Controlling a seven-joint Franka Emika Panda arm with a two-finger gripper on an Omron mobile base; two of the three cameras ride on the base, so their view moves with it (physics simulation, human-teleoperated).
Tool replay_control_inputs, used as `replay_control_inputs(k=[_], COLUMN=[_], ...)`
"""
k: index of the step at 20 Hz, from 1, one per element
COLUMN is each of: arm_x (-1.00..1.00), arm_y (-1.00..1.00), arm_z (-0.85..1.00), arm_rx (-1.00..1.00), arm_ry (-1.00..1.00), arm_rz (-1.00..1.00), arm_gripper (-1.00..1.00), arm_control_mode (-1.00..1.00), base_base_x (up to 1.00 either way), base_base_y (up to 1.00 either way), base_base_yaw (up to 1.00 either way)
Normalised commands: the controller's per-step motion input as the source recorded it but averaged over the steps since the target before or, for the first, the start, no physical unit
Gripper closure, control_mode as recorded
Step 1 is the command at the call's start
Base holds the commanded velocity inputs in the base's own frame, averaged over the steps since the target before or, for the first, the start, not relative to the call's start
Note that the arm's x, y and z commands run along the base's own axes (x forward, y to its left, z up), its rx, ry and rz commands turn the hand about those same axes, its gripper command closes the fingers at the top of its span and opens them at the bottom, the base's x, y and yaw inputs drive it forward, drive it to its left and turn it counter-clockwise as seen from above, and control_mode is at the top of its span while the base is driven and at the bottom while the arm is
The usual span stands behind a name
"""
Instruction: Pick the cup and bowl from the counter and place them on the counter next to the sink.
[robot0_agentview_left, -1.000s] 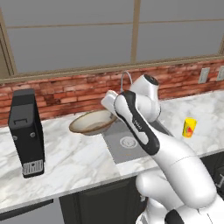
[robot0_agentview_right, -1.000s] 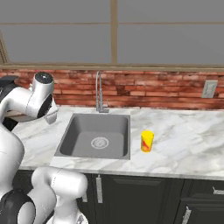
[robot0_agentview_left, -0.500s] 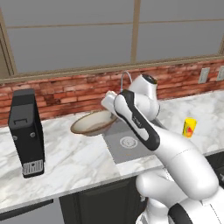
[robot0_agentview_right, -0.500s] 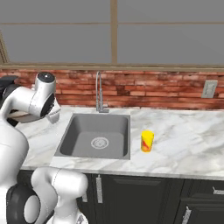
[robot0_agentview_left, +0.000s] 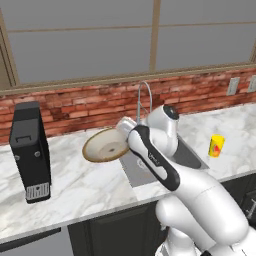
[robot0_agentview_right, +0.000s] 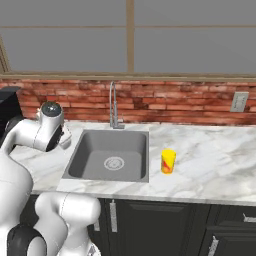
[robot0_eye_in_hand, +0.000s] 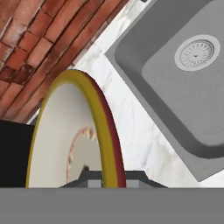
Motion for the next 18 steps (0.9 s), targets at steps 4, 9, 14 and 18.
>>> replay_control_inputs(k=[4, 9, 14, 18], arm_x=[0.14, 0.21, 0.09, 0.09], arm_y=[0.00, 0.06, 0.15, 0.15], arm_z=[-0.06, -0.15, -0.01, 0.00], arm_rx=[0.00, 0.00, 0.00, 0.00], arm_ry=[-0.25, -0.06, 0.10, 0.14], arm_rz=[0.00, 0.00, 0.00, 0.00], arm_gripper=[1.00, 1.00, 1.00, 1.00], arm_control_mode=[-1.00, -1.00, -1.00, -1.00], base_base_x=[0.00, 0.00, 0.00, 0.00], base_base_y=[0.00, 0.00, 0.00, 0.00], base_base_yaw=[0.00, 0.00, 0.00, 0.00])
